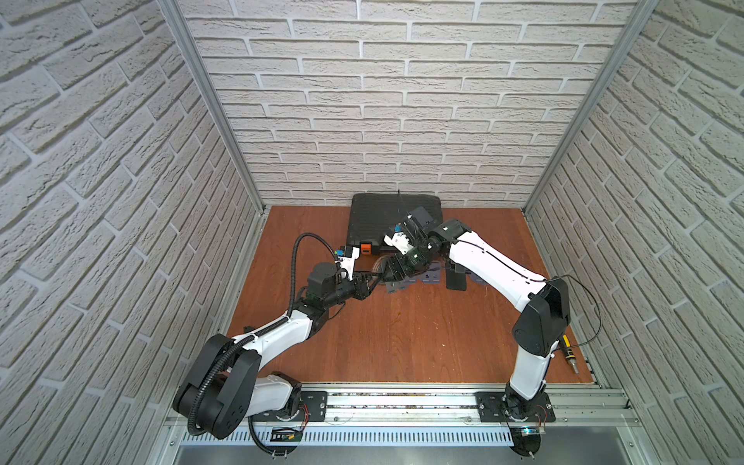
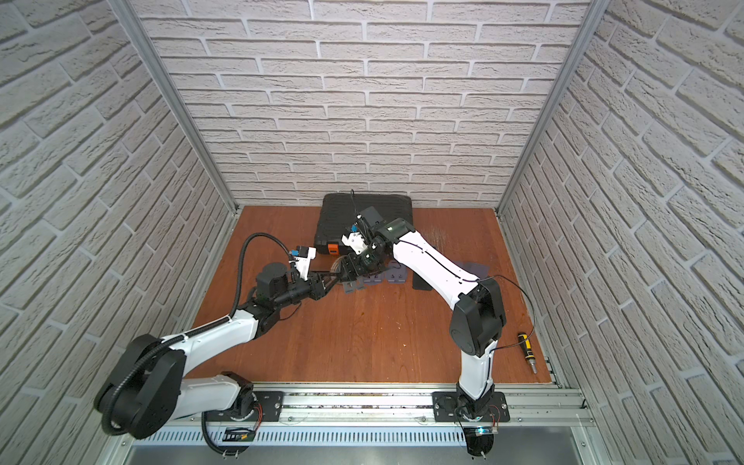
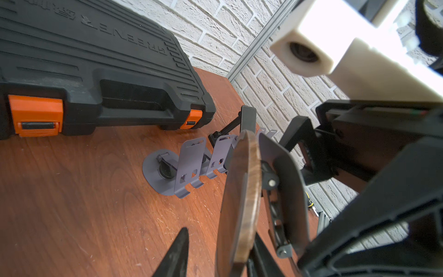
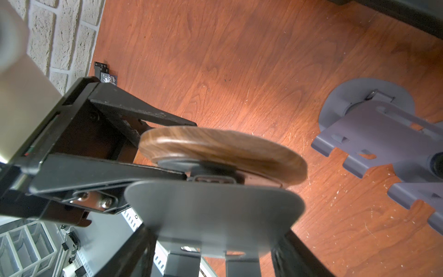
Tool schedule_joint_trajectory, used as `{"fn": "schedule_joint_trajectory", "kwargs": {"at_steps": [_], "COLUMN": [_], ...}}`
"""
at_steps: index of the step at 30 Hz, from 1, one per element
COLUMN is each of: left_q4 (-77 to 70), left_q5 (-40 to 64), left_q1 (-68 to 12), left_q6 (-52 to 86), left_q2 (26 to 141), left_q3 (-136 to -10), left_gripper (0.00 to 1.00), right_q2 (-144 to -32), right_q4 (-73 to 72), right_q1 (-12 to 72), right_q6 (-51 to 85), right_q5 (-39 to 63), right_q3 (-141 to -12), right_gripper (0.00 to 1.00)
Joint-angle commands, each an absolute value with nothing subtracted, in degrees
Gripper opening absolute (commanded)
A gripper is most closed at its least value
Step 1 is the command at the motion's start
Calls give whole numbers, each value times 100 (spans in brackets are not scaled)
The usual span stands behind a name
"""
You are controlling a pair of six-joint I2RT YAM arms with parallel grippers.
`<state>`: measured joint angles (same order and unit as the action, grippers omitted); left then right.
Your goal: Open the phone stand
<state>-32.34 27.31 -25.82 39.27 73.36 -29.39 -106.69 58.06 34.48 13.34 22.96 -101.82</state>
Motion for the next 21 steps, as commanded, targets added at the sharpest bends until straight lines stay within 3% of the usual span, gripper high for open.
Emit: {"fn": "schedule_joint_trajectory", "kwargs": {"at_steps": [1, 21], "left_q4": [-3680, -4788], "left_q5": [2386, 3262], "left_q1": [-2560, -2646], "left_q6": [3970, 4162], "left_q2": [7486, 7962], "left_q3": [-3001, -3050], "left_gripper": [41, 46], "right_q2": [-10391, -10494], "right_q4": [6292, 6425], "right_q1": [3524, 3538], "right_q6": [1300, 1222], "right_q5": [2745, 2763], "right_q3": [-10379, -10538], "right_gripper": [6, 6]}}
